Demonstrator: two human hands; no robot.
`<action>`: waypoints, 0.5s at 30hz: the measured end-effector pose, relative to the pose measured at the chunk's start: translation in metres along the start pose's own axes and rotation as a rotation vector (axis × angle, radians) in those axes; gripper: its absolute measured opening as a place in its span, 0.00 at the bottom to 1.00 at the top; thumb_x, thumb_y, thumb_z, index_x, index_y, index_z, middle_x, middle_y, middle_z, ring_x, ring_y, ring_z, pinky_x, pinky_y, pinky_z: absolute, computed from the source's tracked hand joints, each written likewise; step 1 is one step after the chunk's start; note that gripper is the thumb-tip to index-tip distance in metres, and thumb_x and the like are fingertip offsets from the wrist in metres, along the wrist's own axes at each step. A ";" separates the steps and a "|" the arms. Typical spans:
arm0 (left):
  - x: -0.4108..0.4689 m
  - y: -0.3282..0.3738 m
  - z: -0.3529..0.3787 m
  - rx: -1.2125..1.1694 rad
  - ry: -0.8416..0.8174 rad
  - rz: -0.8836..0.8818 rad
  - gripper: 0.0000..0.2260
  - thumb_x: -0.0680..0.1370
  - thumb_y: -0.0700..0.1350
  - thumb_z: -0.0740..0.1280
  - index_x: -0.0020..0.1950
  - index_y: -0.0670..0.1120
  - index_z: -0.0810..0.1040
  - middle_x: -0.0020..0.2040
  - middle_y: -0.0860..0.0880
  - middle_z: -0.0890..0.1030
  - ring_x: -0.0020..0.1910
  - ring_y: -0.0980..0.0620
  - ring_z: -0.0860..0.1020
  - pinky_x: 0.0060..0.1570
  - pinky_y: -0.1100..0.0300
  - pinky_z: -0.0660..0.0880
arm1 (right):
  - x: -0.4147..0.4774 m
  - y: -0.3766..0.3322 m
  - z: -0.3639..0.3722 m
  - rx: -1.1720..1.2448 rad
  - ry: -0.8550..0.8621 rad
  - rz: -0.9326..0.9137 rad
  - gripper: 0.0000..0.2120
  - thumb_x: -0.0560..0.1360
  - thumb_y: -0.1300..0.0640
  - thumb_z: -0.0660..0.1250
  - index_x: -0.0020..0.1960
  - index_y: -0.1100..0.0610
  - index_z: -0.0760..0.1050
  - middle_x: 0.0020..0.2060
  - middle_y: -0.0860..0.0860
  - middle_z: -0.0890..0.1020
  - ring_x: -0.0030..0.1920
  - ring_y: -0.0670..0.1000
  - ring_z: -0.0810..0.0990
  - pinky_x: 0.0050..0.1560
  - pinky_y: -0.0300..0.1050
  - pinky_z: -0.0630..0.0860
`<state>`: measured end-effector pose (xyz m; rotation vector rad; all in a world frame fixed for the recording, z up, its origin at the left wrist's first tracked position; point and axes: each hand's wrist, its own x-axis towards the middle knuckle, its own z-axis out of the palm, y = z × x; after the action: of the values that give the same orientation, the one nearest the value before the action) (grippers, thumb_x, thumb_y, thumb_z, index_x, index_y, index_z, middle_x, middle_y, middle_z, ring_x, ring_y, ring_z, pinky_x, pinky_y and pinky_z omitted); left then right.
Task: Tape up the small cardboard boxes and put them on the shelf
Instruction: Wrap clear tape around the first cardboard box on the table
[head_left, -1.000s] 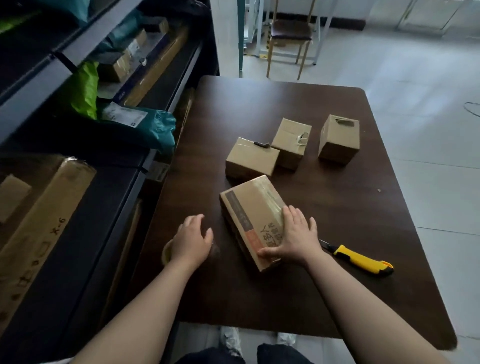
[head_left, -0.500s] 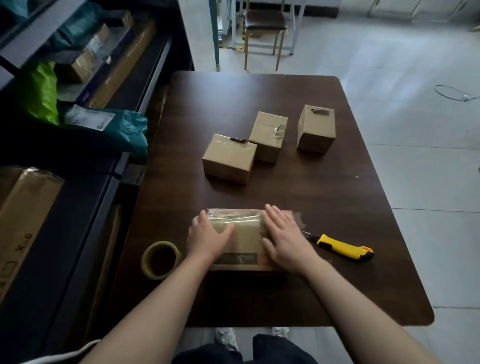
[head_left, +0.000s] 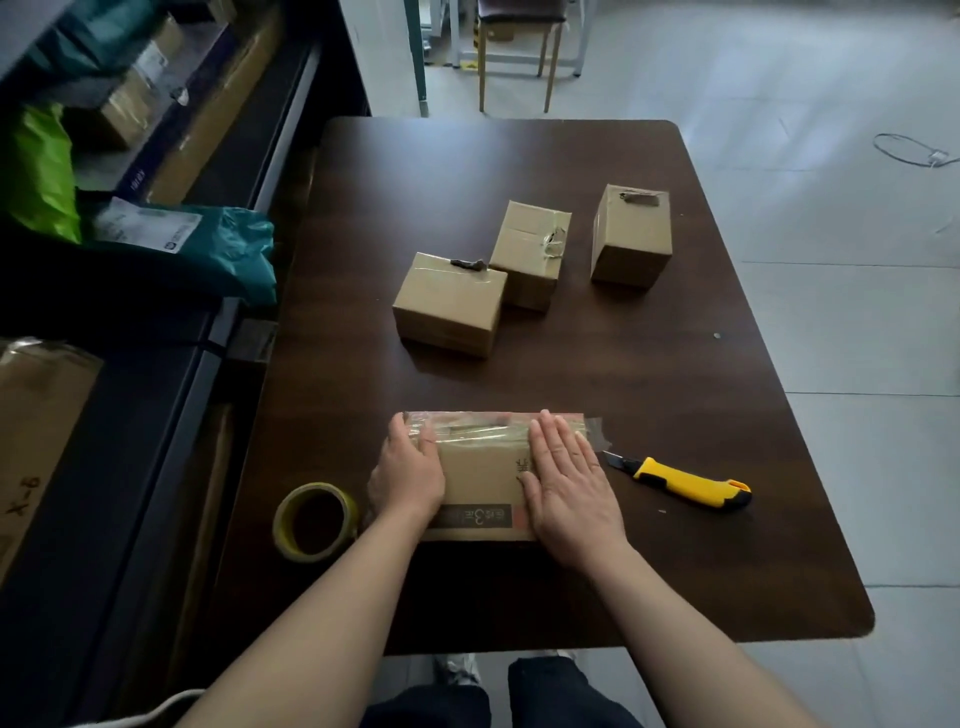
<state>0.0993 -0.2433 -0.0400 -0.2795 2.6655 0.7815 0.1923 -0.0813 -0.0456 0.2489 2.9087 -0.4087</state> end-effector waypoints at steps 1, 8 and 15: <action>-0.003 -0.003 0.001 0.062 0.026 0.079 0.25 0.83 0.56 0.48 0.78 0.49 0.52 0.78 0.47 0.59 0.75 0.44 0.60 0.71 0.47 0.59 | 0.001 -0.003 -0.002 -0.003 -0.004 0.002 0.33 0.73 0.42 0.30 0.75 0.53 0.33 0.74 0.46 0.32 0.74 0.45 0.30 0.72 0.41 0.28; -0.005 -0.016 0.003 0.564 -0.144 0.638 0.26 0.82 0.60 0.41 0.78 0.56 0.37 0.78 0.55 0.37 0.75 0.56 0.33 0.74 0.48 0.33 | 0.015 -0.003 0.003 -0.067 -0.044 -0.078 0.33 0.77 0.38 0.37 0.76 0.52 0.34 0.76 0.48 0.36 0.76 0.47 0.33 0.74 0.45 0.33; -0.020 -0.018 0.001 0.376 -0.105 0.285 0.32 0.82 0.59 0.46 0.78 0.47 0.34 0.78 0.44 0.34 0.77 0.46 0.35 0.76 0.48 0.40 | 0.009 0.004 0.003 -0.023 -0.042 0.134 0.35 0.73 0.37 0.30 0.74 0.54 0.29 0.75 0.50 0.31 0.74 0.47 0.28 0.74 0.44 0.30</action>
<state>0.1233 -0.2557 -0.0413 0.2340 2.7126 0.3427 0.1847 -0.0768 -0.0514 0.4236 2.8328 -0.3542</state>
